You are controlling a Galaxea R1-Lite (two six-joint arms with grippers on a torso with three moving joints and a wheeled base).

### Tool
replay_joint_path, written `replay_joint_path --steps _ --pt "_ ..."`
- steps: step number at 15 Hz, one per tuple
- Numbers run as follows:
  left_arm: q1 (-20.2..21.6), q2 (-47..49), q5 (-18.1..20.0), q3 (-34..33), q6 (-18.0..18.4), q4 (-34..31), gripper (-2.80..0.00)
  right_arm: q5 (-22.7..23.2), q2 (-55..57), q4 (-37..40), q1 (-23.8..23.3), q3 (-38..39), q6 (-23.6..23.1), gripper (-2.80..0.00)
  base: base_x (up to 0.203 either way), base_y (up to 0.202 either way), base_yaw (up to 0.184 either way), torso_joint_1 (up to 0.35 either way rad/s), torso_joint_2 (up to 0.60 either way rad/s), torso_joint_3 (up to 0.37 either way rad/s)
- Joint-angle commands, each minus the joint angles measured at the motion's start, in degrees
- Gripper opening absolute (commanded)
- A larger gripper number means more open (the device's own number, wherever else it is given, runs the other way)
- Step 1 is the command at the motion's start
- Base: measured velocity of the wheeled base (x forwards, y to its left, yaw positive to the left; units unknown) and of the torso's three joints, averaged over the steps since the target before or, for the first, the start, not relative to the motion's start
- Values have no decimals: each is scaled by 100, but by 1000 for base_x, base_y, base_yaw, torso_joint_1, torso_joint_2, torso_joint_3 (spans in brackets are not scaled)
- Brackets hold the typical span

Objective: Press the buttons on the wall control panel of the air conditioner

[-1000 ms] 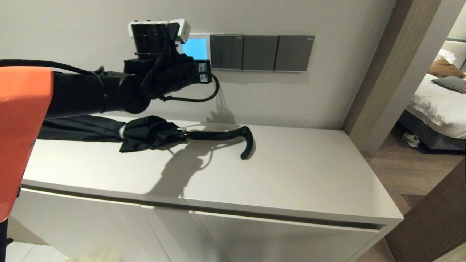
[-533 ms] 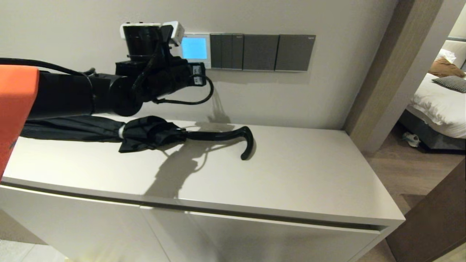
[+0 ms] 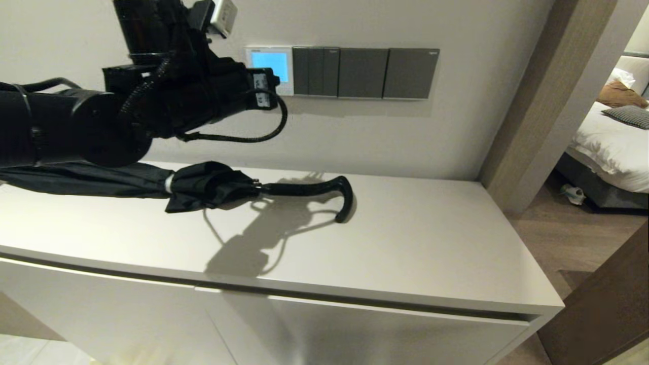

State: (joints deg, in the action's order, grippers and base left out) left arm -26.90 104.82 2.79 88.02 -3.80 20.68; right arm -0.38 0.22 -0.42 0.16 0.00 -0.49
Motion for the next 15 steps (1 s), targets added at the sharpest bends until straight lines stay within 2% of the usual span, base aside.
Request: replay_joint_path --steps 1,6,9,12,15 --pt "152 -715 -7 -376 16 -4 -280 11 4 -2 2 18 -4 -280 0 0 0 0 0 0" --pt "725 -2327 -47 -2014 153 -13 -280 20 4 -3 2 18 21 -280 0 0 0 0 0 0" --pt "1402 -3544 -51 -3411 279 -29 -280 11 4 -2 2 18 22 -280 0 0 0 0 0 0" --pt "2371 -4479 11 -4251 455 -137 -280 11 4 -2 2 18 31 -280 0 0 0 0 0 0" --pt "2657 -5347 47 -4838 490 -353 -280 20 4 -2 2 18 31 -280 0 0 0 0 0 0"
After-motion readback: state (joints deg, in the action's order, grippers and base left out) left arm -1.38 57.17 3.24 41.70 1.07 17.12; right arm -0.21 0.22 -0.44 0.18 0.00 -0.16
